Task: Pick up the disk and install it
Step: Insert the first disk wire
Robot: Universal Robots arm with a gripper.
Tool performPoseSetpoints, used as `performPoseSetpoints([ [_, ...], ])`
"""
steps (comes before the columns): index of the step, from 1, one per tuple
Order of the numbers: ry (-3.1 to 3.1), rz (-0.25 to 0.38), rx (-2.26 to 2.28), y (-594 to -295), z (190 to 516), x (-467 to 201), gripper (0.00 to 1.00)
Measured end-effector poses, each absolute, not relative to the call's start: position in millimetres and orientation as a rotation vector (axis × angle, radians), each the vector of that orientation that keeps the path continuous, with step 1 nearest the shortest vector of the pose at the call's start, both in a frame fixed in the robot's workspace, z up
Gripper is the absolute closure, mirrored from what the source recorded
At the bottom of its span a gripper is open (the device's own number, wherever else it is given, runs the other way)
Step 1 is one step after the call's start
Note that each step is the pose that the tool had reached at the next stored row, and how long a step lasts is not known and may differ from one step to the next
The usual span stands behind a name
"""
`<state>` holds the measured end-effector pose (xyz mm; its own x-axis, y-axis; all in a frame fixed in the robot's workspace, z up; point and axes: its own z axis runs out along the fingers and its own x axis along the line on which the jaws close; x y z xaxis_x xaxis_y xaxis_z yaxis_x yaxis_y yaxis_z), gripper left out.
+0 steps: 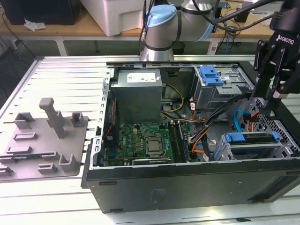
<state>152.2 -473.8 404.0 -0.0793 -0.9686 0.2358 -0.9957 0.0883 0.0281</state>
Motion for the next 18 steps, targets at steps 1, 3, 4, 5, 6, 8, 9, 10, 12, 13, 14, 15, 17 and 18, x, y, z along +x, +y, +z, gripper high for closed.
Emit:
performPoseSetpoints([
  [1, -2.175, 0.206, 1.977, -473.5, 403.8, 153.6, 0.49],
  [3, -2.187, 0.205, 1.961, -473.1, 403.5, 155.6, 0.49],
  [4, -2.193, 0.204, 1.954, -472.9, 403.3, 156.5, 0.49],
  [5, -2.205, 0.203, 1.938, -472.6, 402.9, 158.4, 0.49],
  [6, -2.213, 0.203, 1.927, -472.3, 402.7, 159.6, 0.49],
  [8, -2.225, 0.203, 1.909, -471.9, 402.2, 161.8, 0.49],
  [9, -2.230, 0.203, 1.902, -471.8, 401.9, 162.7, 0.49],
  [10, -2.235, 0.203, 1.893, -471.6, 401.4, 163.6, 0.49],
  [12, -2.246, 0.204, 1.875, -470.8, 400.6, 165.6, 0.49],
  [13, -2.250, 0.207, 1.866, -469.6, 399.6, 166.6, 0.49],
  [14, -2.249, 0.210, 1.863, -468.4, 398.9, 166.8, 0.49],
  [15, -2.246, 0.215, 1.860, -466.2, 397.9, 166.9, 0.49],
  [17, -2.233, 0.235, 1.849, -456.4, 394.9, 167.2, 0.49],
  [18, -2.228, 0.243, 1.844, -452.9, 394.2, 167.4, 0.49],
])
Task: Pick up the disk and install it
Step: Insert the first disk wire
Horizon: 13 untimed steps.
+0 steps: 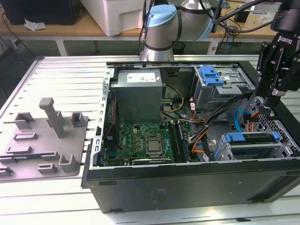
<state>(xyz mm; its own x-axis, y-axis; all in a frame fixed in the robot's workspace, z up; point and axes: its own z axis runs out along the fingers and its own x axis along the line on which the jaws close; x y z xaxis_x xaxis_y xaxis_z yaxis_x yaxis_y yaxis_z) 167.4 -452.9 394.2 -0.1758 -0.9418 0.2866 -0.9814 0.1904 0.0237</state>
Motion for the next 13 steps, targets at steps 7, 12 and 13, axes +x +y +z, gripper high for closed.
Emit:
performPoseSetpoints([
  [7, -2.190, 0.302, 1.810, -431.2, 388.5, 171.1, 0.49],
  [12, -2.149, 0.327, 1.780, -420.6, 384.3, 178.8, 0.49],
  [13, -2.135, 0.328, 1.771, -418.1, 383.3, 181.4, 0.49],
])
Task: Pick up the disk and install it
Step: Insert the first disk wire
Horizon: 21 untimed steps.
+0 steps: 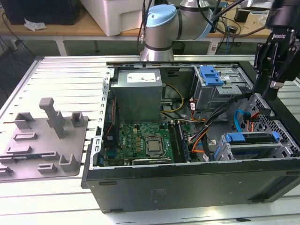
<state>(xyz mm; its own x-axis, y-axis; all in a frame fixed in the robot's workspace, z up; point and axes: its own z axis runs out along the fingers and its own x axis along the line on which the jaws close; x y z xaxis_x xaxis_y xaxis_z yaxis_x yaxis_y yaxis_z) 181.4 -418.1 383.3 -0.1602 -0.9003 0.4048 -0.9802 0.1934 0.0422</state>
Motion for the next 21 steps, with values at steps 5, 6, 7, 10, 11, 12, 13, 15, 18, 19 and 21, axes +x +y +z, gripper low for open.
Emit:
performPoseSetpoints([
  [5, -2.078, 0.328, 1.735, -407.5, 378.7, 193.1, 0.58],
  [6, -2.074, 0.328, 1.733, -406.6, 378.3, 194.1, 0.58],
  [7, -2.063, 0.327, 1.726, -404.4, 377.1, 197.0, 0.65],
  [10, -2.051, 0.326, 1.716, -401.4, 373.4, 206.6, 0.65],
  [11, -2.049, 0.326, 1.714, -401.1, 372.0, 207.9, 0.65],
  [12, -2.048, 0.327, 1.712, -401.2, 369.9, 208.0, 0.65],
  [13, -2.048, 0.327, 1.711, -401.2, 368.4, 207.9, 0.65],
  [15, -2.048, 0.328, 1.707, -400.6, 363.0, 209.0, 0.65],
  [18, -2.065, 0.321, 1.684, -399.2, 357.3, 214.1, 0.65],
  [19, -2.069, 0.320, 1.678, -399.1, 356.1, 215.2, 0.65],
  [21, -2.088, 0.312, 1.652, -399.1, 351.2, 219.2, 0.65],
])
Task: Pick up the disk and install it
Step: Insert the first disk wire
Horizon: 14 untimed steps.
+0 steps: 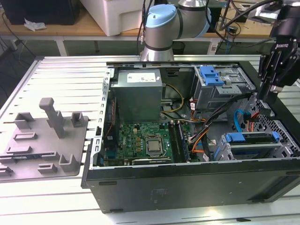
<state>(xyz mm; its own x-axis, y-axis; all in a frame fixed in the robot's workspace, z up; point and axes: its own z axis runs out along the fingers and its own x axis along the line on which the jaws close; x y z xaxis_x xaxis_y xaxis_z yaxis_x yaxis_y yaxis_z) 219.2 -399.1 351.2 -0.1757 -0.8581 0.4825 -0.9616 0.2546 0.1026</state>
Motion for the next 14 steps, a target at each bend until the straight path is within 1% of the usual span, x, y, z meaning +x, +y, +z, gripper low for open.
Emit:
performPoseSetpoints([
  [3, -2.099, 0.307, 1.635, -399.1, 346.8, 222.2, 0.65],
  [14, -2.092, 0.321, 1.627, -400.7, 339.8, 223.5, 0.65],
])
